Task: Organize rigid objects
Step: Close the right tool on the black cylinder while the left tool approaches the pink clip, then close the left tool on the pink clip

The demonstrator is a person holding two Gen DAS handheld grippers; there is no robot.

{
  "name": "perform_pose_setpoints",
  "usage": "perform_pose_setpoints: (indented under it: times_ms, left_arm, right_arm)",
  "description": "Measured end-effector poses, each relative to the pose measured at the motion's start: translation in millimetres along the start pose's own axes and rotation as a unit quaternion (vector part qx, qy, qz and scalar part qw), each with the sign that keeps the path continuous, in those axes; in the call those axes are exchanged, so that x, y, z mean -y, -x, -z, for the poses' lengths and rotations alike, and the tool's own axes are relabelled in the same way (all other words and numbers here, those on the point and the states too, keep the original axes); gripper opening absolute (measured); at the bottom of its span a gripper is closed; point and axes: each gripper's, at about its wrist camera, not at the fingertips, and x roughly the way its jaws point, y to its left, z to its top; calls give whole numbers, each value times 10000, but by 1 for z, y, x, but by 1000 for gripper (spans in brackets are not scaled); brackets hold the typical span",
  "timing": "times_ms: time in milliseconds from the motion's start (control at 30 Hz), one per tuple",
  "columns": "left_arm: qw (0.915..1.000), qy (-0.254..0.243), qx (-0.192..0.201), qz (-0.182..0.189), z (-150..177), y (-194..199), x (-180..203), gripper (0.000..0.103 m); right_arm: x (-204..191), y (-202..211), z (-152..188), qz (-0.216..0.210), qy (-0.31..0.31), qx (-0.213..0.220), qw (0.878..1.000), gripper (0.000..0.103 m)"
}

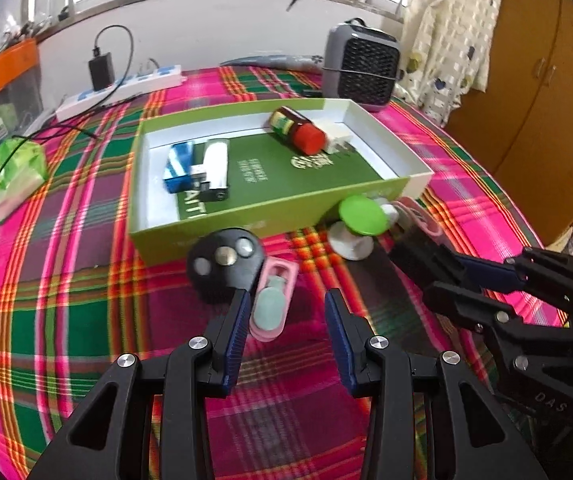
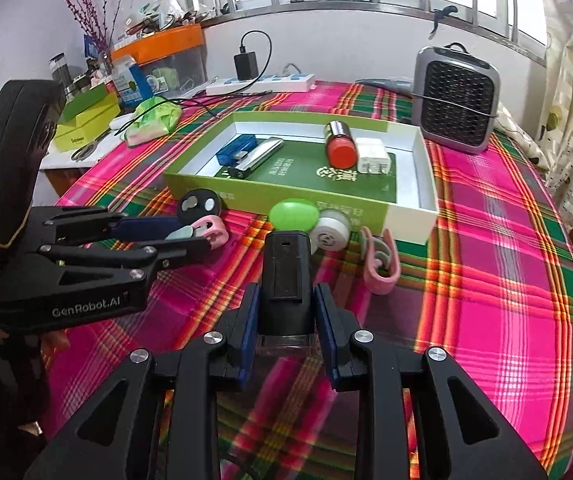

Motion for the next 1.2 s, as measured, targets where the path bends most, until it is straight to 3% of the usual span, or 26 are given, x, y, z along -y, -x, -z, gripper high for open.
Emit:
perform_pose_setpoints:
  times_ms: [667,967,1067,1200]
  left_arm:
    - [9969,20,-129,-779,-8,-20,9,38]
    - [9961,199,-100,-855,-9,-22,5,37]
    - [9959,224,-75,-876,-9,-22,5,34]
    - [9957,275,-41,-888,-8,-21,3,24]
  right_arm:
    - [22,4,4,-62,-176,55,9998,29]
    - [24,3,5,-111,-191,40,9997,29]
    - [24,2,5,-116,-214,26,9997,29]
    - [24,2,5,-128,-206,17,9997,29]
